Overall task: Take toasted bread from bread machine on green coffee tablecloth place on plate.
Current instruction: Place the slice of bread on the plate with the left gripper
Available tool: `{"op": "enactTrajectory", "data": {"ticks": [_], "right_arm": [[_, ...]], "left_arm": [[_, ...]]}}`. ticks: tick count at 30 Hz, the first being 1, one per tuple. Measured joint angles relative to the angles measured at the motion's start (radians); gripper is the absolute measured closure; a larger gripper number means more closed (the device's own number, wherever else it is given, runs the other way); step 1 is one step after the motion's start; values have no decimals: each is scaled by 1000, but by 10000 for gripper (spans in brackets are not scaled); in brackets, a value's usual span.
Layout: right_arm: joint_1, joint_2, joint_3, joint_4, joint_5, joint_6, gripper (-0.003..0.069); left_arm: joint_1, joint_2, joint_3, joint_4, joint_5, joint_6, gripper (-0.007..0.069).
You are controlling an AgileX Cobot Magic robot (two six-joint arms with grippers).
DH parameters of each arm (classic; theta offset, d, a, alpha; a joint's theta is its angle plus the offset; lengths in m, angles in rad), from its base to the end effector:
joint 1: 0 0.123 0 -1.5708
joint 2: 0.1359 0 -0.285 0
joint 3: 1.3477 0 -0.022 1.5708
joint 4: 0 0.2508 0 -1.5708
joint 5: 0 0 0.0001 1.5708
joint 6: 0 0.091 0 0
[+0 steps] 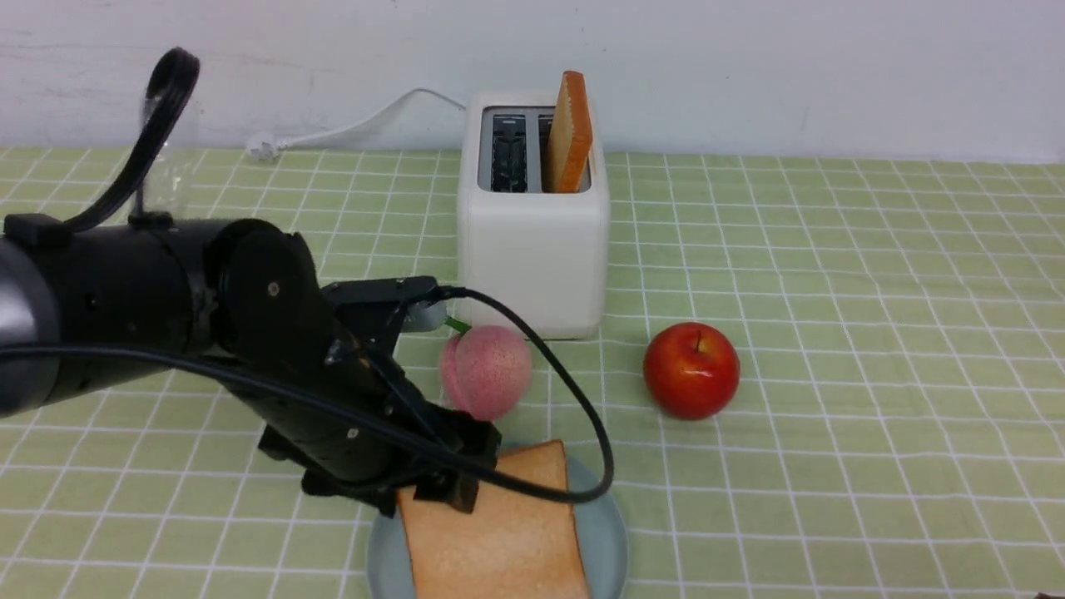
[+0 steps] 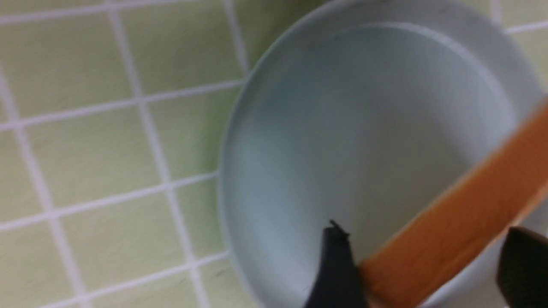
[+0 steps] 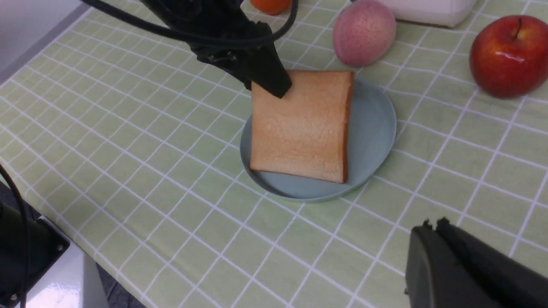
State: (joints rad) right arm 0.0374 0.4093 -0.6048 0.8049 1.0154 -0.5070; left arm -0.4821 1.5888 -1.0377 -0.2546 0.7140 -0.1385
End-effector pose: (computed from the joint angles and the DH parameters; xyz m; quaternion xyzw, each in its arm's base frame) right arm 0.0499 0.0577 0.3237 -0.1747 0.8239 0.2903 0.4544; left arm 0.2707 -0.1586 0.2297 0.0896 0.9718 -0.1546 0.1537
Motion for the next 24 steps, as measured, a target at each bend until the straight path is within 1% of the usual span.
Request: {"op": "enactTrajectory", "data": {"ticks": [1,2,3,5,7,9,10,12,13,14,15,16,17,18,19,20,21,22,23,24], "right_arm": [[0,0,0,3,-8,-4,655],[0,0,0,3,-8,-4,655],[0,0,0,4,-13,-5,655],[0,0,0,4,-22,-7,654],[0,0,0,4,-26,-7,652],[0,2,0,4,-26,-7,652],[0,10,-1,4,-27,-7,652],[0,32,-7,4,-27,-7,652],[0,72,-19,4,-27,-7,652],[0,97,-29,4,-27,-7,652],[0,139,-40,3,-28,-7,651],[0,178,-51,3,-33,-7,651],[0,186,-54,3,-34,-7,651],[0,255,-78,3,-44,-7,651],[0,273,-81,3,-45,-7,651],[0,347,-109,8,-58,-7,651],[0,356,-117,9,-58,-7,651],[1,422,-151,17,-64,-7,651],[5,469,-173,20,-68,-7,651],[17,525,-211,18,-76,-7,651]], "left_arm": [[0,-12,0,35,21,-20,78],[0,-12,0,41,23,-24,74],[0,-30,0,82,44,-52,51],[0,-71,0,151,63,-98,34],[0,-118,0,212,80,-138,32],[0,-144,0,237,93,-157,33],[0,-192,0,264,119,-184,42],[0,-250,0,271,139,-199,64],[0,-320,0,271,145,-202,111],[0,-348,0,271,145,-201,135],[0,-409,4,266,136,-192,204],[0,-464,12,255,123,-182,251],[0,-475,15,255,116,-176,264],[0,-570,44,243,82,-150,373],[0,-595,54,238,71,-143,401],[0,-682,96,211,33,-113,515],[0,-708,110,207,27,-109,530],[0,-796,176,178,-24,-73,608],[0,-859,223,161,-50,-55,638],[0,-922,273,150,-90,-27,638]]}}
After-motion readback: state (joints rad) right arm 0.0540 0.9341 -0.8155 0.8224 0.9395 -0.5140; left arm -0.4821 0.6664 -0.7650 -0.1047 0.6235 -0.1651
